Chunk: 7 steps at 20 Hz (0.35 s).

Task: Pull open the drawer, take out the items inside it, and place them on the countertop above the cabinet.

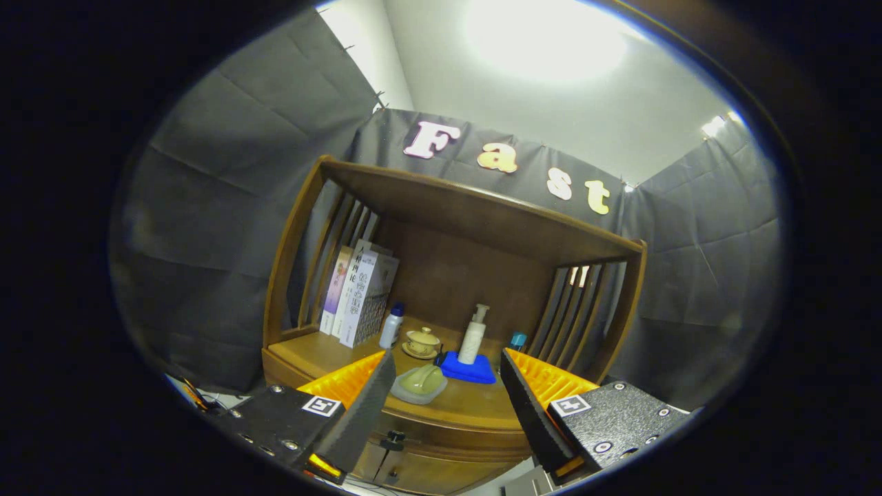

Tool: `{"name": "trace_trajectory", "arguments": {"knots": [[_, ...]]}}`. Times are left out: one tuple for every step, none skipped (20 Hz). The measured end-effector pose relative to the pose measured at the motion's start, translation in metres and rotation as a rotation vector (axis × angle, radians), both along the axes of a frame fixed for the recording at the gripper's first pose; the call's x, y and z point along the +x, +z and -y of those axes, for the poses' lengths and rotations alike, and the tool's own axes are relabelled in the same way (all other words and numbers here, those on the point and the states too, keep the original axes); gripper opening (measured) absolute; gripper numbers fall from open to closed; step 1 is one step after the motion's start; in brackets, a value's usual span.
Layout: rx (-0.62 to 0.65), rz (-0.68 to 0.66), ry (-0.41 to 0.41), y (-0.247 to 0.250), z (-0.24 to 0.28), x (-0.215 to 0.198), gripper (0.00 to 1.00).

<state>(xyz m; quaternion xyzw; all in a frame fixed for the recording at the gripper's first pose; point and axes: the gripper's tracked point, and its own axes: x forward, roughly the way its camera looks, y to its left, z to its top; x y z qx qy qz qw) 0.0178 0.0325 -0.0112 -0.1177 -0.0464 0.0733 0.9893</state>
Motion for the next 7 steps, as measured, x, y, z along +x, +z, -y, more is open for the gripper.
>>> {"name": "trace_trajectory", "arguments": {"knots": [[0.001,-0.007,-0.014,-0.002,0.005,-0.001,0.95],[-0.001,-0.008,-0.03,-0.001,0.01,-0.003,0.95],[-0.006,-0.011,-0.043,-0.002,0.015,-0.003,0.95],[-0.015,-0.01,-0.053,-0.002,0.019,-0.002,0.95],[-0.024,-0.006,-0.067,0.0,0.025,-0.002,0.95],[-0.026,-0.002,-0.082,0.001,0.031,-0.001,0.95],[-0.019,0.002,-0.094,0.003,0.035,-0.002,0.95]]}}
